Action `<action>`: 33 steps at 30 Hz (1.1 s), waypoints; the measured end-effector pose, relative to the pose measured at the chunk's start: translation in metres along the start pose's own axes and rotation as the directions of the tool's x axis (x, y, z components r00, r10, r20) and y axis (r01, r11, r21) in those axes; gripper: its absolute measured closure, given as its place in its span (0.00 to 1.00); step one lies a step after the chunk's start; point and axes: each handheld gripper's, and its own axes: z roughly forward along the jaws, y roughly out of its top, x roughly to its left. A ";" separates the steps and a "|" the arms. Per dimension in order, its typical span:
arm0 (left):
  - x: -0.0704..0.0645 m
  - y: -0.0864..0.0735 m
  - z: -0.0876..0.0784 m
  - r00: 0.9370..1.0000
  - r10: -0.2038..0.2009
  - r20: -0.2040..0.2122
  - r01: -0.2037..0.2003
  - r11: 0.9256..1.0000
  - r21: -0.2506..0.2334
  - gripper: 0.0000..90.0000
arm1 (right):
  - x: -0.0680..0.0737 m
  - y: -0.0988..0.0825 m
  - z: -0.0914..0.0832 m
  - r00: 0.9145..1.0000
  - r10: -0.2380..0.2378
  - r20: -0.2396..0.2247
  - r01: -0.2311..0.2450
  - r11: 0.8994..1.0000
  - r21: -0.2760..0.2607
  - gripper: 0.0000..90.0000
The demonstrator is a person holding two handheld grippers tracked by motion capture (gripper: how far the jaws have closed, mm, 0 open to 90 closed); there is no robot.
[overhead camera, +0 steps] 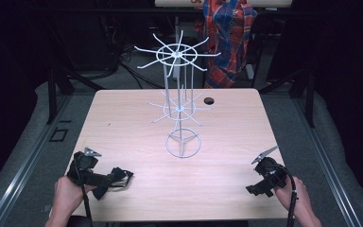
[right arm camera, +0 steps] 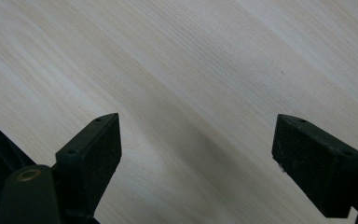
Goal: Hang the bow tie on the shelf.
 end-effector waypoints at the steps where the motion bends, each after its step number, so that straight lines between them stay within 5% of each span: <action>1: -0.002 0.000 0.000 1.000 0.005 0.000 -0.005 1.000 -0.002 0.13 | 0.000 0.000 0.000 1.000 0.001 0.000 -0.001 1.000 0.001 0.17; 8: -0.015 0.003 0.000 0.998 0.063 -0.009 -0.063 0.998 0.016 0.13 | 0.000 0.000 0.000 1.000 0.002 0.002 -0.002 1.000 -0.001 0.17; 19: -0.035 0.003 0.007 0.989 0.134 0.061 -0.138 0.988 0.069 0.07 | -0.001 -0.001 -0.001 1.000 0.001 0.003 -0.001 1.000 0.000 0.17; 27: -0.046 0.002 0.010 0.978 0.186 0.098 -0.196 0.975 0.103 0.10 | -0.001 -0.001 0.000 1.000 0.000 0.002 0.000 1.000 -0.002 0.17; 33: -0.052 0.001 0.016 0.965 0.236 0.115 -0.251 0.958 0.139 0.24 | -0.001 -0.001 0.000 1.000 -0.004 0.008 0.004 1.000 0.005 0.17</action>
